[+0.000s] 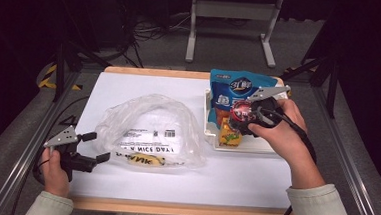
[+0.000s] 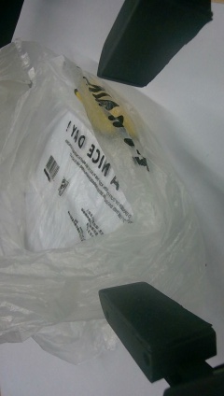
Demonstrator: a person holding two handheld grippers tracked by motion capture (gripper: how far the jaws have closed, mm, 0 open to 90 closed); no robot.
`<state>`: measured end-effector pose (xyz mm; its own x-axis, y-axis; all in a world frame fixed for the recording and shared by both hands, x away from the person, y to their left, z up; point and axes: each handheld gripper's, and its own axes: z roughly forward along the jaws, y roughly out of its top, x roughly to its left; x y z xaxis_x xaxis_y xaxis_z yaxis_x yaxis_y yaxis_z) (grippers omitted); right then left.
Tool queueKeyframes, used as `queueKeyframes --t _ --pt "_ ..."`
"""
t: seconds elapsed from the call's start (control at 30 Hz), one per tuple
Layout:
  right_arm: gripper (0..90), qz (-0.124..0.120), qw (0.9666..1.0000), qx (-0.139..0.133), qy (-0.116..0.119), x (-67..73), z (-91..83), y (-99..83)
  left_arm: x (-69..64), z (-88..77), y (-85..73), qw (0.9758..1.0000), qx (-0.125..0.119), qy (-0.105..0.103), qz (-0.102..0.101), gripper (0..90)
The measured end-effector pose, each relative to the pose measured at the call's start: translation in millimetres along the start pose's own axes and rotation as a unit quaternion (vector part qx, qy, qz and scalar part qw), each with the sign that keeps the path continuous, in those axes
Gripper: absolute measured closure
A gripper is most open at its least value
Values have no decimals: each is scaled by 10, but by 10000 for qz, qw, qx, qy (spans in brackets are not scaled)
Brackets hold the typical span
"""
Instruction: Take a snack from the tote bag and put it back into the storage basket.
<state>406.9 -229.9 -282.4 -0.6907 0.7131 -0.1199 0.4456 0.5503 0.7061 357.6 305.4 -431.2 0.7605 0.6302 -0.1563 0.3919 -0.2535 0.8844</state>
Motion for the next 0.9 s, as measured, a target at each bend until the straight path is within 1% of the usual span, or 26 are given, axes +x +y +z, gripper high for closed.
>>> queueKeyframes --t 0.1,0.17,0.27,0.33,0.4,0.43,0.47,0.53,0.57,0.6,0.63,0.77,0.83,0.9 --pt "260 34 9999 52 -86 -86 -37 -51 -1 0 -1 10000 -6 12 -11 5" --pt "260 36 9999 66 -102 -122 -49 -68 -1 -1 -1 10000 -5 12 -11 5" --pt "260 53 9999 69 -105 -184 -70 -99 0 -1 -2 10000 -5 19 -4 6" --pt "260 49 10000 42 -63 -226 -76 -122 -1 0 -2 10000 4 8 -23 5" --pt "260 81 9999 12 -61 -245 -76 -135 -1 1 -1 10000 5 7 -19 6" --pt "259 33 10000 16 -72 -280 -79 -154 -1 1 -1 10000 5 2 -19 5" --pt "260 58 9999 41 -121 -321 -81 -179 1 3 0 10000 -3 1 -8 5" --pt "260 65 9998 62 -152 -348 -82 -195 0 1 -1 10000 9 1 -22 5" --pt "260 75 9998 82 -192 -383 -82 -217 0 1 -1 10000 10 6 -23 5" --pt "259 135 9996 97 -220 -437 -77 -256 0 1 -1 10000 10 8 -27 5" --pt "259 135 9996 97 -220 -437 -77 -256 1 1 -1 10000 12 9 -25 5" --pt "260 186 9995 107 -239 -538 -64 -330 -1 6 -1 10000 17 -1 -27 5" --pt "259 99 9996 35 -259 -577 -45 -367 -1 6 -1 10000 19 0 -24 5" --pt "259 149 9995 -60 -276 -608 -30 -401 2 6 0 10000 10 7 -15 5"
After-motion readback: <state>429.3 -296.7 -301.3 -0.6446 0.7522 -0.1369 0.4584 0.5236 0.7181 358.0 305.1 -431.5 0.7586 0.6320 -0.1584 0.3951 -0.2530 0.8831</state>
